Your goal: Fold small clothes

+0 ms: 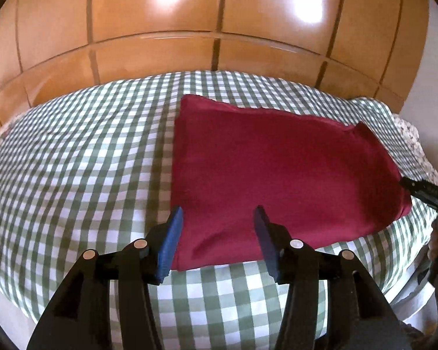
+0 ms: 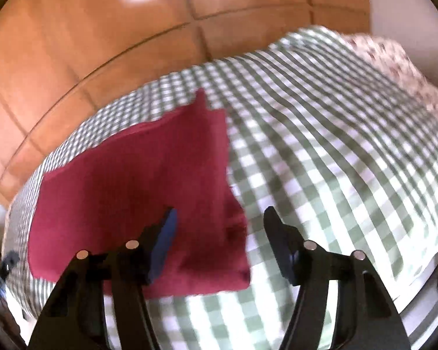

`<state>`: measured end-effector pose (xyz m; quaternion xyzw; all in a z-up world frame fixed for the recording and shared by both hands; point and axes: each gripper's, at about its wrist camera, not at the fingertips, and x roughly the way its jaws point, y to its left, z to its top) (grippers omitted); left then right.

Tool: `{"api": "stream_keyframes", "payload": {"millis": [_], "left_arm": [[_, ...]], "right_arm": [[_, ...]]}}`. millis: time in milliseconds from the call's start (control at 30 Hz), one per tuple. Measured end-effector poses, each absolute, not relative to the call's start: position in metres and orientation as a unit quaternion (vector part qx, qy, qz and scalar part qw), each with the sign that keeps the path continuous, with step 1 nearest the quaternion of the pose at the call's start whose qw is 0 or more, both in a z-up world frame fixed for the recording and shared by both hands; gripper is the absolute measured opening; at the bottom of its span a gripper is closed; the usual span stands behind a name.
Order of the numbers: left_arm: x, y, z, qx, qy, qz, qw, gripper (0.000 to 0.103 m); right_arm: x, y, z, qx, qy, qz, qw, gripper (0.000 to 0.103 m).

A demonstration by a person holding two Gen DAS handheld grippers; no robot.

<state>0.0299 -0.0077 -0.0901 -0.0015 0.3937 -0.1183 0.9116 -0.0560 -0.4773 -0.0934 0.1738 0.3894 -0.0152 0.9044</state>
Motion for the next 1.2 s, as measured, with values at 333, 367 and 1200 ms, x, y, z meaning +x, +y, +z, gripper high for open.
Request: {"api": "stream_keyframes", "payload": {"millis": [333,367,1200], "left_arm": [[0.034,-0.016,-0.097,0.013,0.41,-0.113,0.905,0.05],[0.035,-0.017,-0.098,0.012,0.412,-0.113,0.904,0.05],[0.052,0.024,-0.103,-0.048,0.429,-0.079,0.899,0.05]], "right_arm": [[-0.036,-0.476,-0.103,0.214,0.395,0.015,0.893,0.04],[-0.033,-0.475,-0.103,0.208,0.396,0.016,0.894,0.03],[-0.03,-0.479,-0.093,0.171,0.386,-0.026,0.906,0.035]]}}
